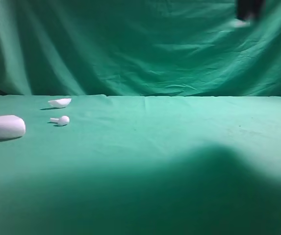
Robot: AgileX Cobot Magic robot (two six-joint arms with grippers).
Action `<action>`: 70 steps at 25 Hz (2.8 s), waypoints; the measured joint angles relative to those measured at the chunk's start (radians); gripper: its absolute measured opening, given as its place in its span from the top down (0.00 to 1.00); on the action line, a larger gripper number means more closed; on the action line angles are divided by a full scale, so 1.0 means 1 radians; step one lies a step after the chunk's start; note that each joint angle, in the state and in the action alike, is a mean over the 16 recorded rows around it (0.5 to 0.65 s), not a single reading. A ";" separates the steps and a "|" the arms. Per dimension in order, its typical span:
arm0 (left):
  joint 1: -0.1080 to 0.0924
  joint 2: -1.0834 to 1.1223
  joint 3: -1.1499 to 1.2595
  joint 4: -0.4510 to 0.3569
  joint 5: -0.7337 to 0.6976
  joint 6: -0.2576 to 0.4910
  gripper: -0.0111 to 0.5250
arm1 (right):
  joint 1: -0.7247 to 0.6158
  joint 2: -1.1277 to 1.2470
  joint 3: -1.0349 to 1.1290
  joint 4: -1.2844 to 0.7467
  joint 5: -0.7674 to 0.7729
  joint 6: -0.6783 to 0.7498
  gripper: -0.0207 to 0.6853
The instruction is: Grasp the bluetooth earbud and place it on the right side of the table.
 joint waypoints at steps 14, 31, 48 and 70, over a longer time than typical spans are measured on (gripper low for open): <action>0.000 0.000 0.000 0.000 0.000 0.000 0.98 | -0.198 -0.163 0.684 -0.018 -0.460 0.033 0.83; 0.000 0.000 0.000 0.000 0.000 0.000 0.98 | -0.210 -0.060 0.705 -0.049 -0.583 0.037 0.60; 0.000 0.000 0.000 0.000 0.000 0.000 0.98 | -0.210 -0.521 0.613 -0.021 -0.303 0.037 0.85; 0.000 0.000 0.000 0.000 0.000 0.000 0.98 | -0.210 -1.499 0.896 0.059 -0.286 0.004 0.97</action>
